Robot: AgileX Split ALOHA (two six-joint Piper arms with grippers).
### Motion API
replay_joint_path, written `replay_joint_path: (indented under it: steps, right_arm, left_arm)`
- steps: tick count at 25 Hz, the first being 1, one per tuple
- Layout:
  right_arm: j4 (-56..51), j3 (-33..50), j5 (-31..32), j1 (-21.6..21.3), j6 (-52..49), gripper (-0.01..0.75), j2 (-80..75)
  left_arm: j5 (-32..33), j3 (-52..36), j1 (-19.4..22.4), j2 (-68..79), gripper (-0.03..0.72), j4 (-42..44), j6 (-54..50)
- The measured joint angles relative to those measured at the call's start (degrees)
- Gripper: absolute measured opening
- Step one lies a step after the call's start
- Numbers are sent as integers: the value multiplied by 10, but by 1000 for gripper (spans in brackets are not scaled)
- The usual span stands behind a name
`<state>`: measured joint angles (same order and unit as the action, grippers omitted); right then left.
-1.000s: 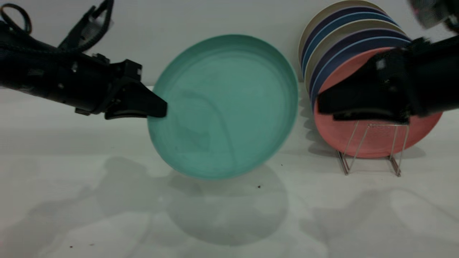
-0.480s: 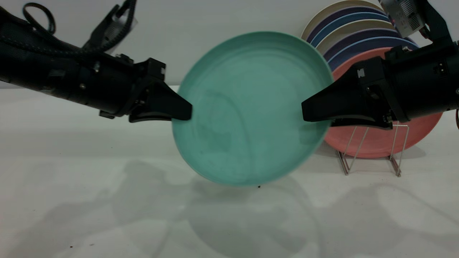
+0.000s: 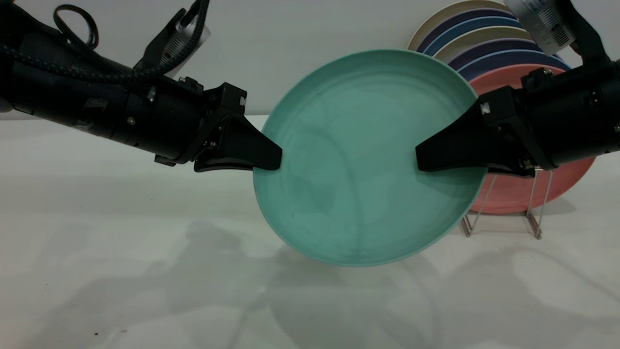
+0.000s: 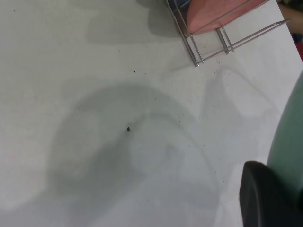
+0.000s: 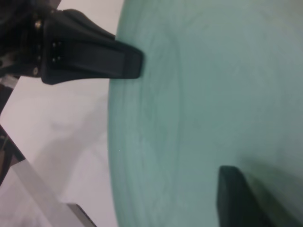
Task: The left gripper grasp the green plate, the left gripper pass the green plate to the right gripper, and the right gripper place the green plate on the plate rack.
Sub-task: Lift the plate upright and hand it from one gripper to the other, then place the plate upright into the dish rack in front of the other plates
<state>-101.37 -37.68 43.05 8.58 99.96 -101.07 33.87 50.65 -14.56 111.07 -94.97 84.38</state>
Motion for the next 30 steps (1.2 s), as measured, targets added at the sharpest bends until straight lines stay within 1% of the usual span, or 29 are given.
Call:
replay_joint_path:
  steps: [2,3,6,8,10,11,16,18,19,21,24,28,30]
  right_arm:
    - [-6,0,-9,0,-2,130,0]
    - [-9,0,-18,0,-4,100,0]
    - [-10,0,-22,0,-4,101,0]
    - [-10,-1,-26,0,-4,101,0]
    - [-9,-1,-27,0,-3,101,0]
    - [-8,-1,-28,0,-2,101,0]
    - [-4,-1,-28,0,1,101,0]
    - [-3,-1,-29,0,2,101,0]
    - [-3,-1,-29,0,3,101,0]
    - [-3,-1,-29,0,8,101,0]
    - [-3,-1,-30,0,21,101,0]
    - [-1,-2,-38,0,49,101,0]
    - [10,-8,-59,0,65,101,0]
  left_arm:
    - [2,0,0,0,15,-1,0]
    - [5,0,0,0,15,-1,0]
    - [6,0,0,0,34,0,-14]
    - [10,0,0,0,75,0,-26]
    - [20,0,0,0,146,0,-32]
    - [25,0,0,-1,201,-1,-34]
    - [49,0,0,-1,516,7,-35]
    - [52,0,1,-1,604,33,-40]
    - [53,0,1,-1,635,54,-46]
    - [55,0,8,-1,660,107,-67]
    - [53,1,30,-2,659,202,-117]
    - [48,11,67,-13,623,351,-219]
    - [44,22,85,-23,593,433,-278]
